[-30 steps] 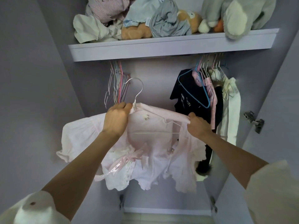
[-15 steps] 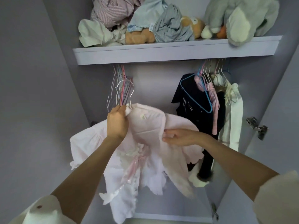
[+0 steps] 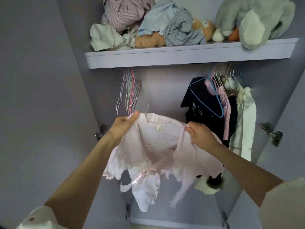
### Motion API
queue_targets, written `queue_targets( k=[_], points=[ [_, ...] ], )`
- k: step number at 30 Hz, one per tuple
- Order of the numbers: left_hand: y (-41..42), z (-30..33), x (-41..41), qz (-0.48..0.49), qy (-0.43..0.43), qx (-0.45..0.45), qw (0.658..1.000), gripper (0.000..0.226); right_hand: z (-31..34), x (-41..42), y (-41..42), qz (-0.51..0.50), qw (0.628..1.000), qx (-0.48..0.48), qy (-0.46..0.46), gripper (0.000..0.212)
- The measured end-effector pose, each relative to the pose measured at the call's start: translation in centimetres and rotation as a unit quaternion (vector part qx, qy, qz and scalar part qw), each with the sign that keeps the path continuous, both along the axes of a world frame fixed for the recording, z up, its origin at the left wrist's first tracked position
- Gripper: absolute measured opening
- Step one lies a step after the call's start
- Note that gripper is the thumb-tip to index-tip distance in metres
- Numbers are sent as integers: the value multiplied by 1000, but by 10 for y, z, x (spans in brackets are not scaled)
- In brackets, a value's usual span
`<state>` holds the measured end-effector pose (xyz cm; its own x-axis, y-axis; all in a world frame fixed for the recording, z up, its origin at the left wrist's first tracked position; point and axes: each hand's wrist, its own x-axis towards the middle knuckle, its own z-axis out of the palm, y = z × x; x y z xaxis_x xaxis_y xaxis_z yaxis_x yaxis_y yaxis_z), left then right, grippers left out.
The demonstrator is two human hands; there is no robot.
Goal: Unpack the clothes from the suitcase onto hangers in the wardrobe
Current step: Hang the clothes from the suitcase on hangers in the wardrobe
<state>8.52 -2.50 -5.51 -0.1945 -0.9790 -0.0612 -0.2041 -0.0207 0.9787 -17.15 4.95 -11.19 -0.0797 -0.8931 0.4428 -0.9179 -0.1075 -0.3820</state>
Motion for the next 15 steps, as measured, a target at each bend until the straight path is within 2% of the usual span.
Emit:
queue_targets(
  k=[2, 3, 4, 6, 7, 9, 11, 13, 15],
  points=[
    [-4, -2, 0, 79, 45, 35, 995, 43, -4, 4, 0, 10, 999, -22, -29, 42],
    [-7, -5, -2, 115, 16, 6, 993, 34, -5, 6, -1, 11, 998, -35, -48, 38],
    [-11, -10, -3, 141, -72, -55, 986, 30, -6, 7, -3, 6, 997, -47, -65, 37],
    [-6, -18, -3, 170, -251, -179, 936, 36, -8, 7, -4, -19, 995, -54, -83, 39],
    [-3, -20, -2, 158, -277, -238, 917, 38, -8, 6, -5, -30, 994, -52, -91, 36],
    [1, -27, -1, 53, -277, -313, 907, 44, -11, 1, -4, -55, 991, -35, -120, 31],
    [-1, -35, -4, -20, -306, -328, 893, 39, -12, -5, -1, -55, 989, 6, -139, 33],
    [-6, -38, -8, -2, -306, -315, 898, 28, -14, -8, 4, -21, 986, 87, -138, 35],
    [-9, -43, -14, 27, -319, -285, 903, 25, -19, -12, 10, 5, 980, 170, -100, 33]
  ],
)
